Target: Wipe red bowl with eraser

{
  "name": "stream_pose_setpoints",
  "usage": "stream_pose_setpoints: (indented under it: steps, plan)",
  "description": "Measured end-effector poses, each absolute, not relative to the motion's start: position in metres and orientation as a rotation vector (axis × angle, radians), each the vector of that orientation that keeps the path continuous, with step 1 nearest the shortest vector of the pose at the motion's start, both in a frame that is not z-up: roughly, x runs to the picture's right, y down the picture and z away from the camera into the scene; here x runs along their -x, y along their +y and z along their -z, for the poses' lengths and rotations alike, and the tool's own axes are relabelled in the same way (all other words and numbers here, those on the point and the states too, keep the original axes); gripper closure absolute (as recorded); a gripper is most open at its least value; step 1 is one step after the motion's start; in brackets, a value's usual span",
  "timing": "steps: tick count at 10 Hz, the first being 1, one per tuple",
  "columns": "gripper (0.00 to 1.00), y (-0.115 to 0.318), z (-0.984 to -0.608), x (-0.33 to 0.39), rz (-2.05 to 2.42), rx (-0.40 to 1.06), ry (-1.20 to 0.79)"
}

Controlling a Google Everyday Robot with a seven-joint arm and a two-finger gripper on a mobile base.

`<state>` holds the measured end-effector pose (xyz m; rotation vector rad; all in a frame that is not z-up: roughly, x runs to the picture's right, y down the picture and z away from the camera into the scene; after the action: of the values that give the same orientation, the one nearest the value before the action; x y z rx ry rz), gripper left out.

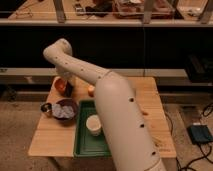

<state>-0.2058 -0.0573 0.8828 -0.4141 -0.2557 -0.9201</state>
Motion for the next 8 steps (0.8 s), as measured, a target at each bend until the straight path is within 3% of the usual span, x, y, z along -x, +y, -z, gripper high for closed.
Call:
stream_pose_setpoints:
  steps: [3, 5, 8]
  plan:
    - [1.0, -0.049, -0.898, 0.193, 0.818, 0.363, -0.289]
    - [1.0, -0.052, -0.891, 0.172, 0.715, 0.258, -0.327]
    - [1.0, -0.054, -0.87, 0.17, 0.695, 0.235, -0.326]
